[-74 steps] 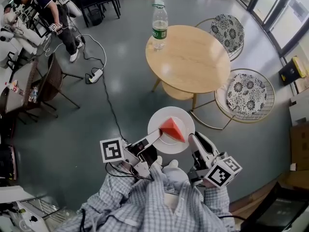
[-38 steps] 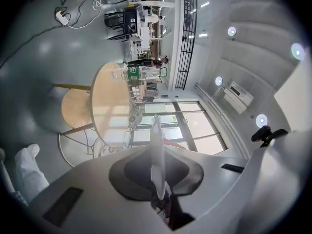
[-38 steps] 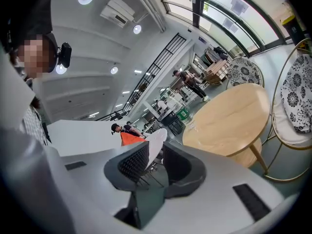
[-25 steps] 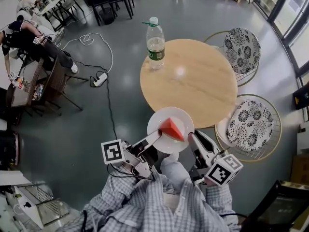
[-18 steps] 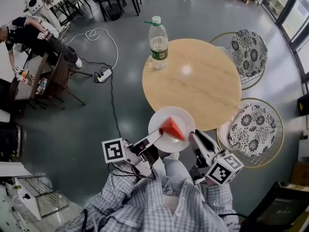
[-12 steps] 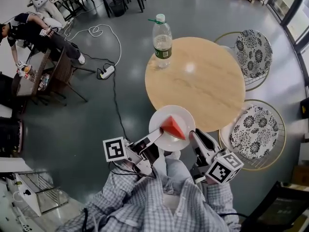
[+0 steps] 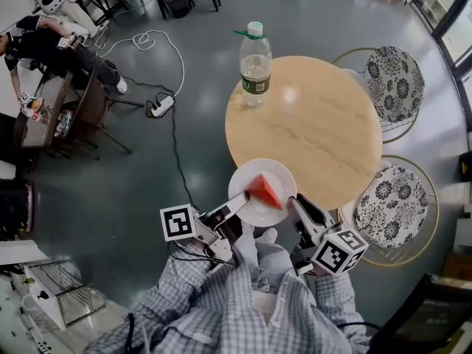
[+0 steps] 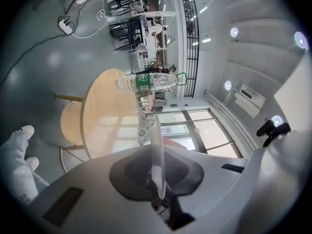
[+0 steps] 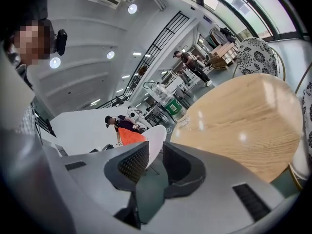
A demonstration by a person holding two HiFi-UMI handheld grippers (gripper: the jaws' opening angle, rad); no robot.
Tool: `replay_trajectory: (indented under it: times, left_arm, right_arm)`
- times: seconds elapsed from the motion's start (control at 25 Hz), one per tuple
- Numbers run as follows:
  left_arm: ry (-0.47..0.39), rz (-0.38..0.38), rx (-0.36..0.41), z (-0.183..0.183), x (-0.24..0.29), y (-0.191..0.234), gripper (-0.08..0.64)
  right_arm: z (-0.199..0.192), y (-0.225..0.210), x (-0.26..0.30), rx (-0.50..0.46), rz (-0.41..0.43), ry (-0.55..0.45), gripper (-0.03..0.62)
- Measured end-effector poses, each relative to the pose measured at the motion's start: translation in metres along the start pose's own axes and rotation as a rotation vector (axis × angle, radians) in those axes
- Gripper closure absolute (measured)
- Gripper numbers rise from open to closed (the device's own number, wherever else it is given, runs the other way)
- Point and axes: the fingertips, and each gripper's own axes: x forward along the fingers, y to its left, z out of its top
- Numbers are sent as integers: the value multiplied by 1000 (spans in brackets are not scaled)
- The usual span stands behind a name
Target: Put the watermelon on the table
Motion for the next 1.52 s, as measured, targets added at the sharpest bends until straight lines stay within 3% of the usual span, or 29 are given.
replay_trajectory:
  times: [0.88,1.12,1.52]
  left_arm:
    - [75,115,-81,80,34,103,525]
    - [128,217,-24,89,32,129,525]
    - [155,278,-10,100,39,151,525]
  right_arm:
    - [-25,-79,100,73,-188,152,512]
    - [-34,-97,116,117,-234,170,527]
    - [-46,-118,133,149,-295,222,528]
